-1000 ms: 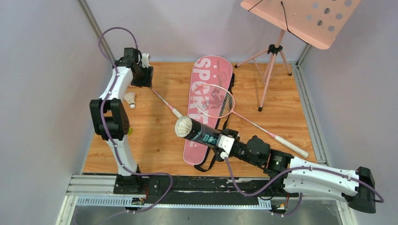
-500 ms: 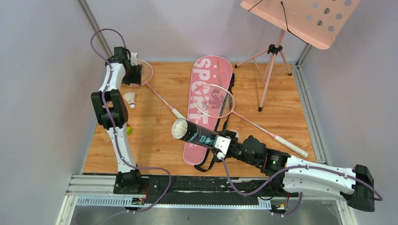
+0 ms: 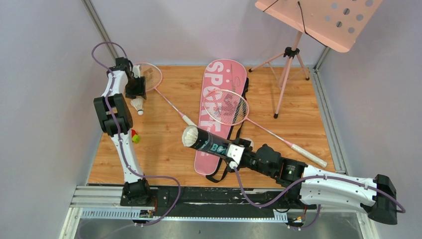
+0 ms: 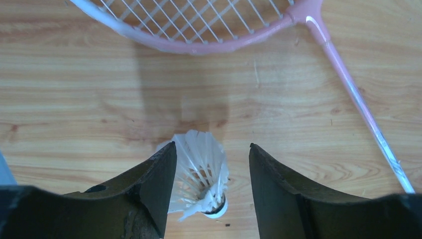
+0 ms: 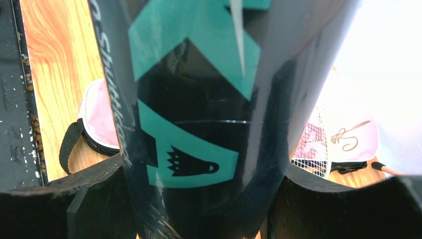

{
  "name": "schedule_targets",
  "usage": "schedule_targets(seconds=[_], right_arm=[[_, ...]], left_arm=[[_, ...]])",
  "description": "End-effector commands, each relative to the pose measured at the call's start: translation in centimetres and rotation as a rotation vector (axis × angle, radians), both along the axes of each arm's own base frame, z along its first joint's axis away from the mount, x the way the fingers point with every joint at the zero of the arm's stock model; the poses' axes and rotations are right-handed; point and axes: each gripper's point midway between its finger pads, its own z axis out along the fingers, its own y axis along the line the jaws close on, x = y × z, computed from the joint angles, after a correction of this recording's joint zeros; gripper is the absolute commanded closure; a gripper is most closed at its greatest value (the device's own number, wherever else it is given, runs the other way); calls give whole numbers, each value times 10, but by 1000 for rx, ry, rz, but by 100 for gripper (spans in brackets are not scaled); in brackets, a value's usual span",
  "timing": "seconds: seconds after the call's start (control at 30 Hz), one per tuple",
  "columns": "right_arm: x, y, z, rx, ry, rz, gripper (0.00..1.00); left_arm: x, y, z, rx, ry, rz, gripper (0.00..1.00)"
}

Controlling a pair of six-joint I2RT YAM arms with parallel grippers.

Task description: Pack up the badminton gear

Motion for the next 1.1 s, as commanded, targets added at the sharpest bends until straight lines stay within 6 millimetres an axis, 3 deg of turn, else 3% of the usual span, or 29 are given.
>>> schedule_targets(seconds=[0.0, 0.3, 0.43, 0.63, 0.83, 1.0, 1.03, 1.07], right_arm=[[0, 8, 32, 106, -20, -1, 63], [-1, 2, 38, 134, -29, -6, 63], [-1, 1, 39, 139, -26, -7, 63], [1, 1, 35, 120, -24, -18, 63], [-1, 5, 33, 118, -26, 0, 63], [2, 4, 29, 99, -25, -20, 62], [3, 3, 29, 99, -27, -21, 62], [3, 4, 28, 97, -29, -21, 62]], left_arm=[[-15, -10, 40, -52, -43, 20, 41], [-49, -24, 47, -97, -12, 21, 66], [-56, -30, 59, -124, -28, 21, 99], [-69, -54, 88, -224, -90, 2, 100], [-88, -80, 137, -318, -222, -24, 100], [-114, -110, 208, -388, -433, -82, 100], [-125, -119, 231, -386, -497, -109, 100], [-129, -125, 238, -397, -529, -109, 100]])
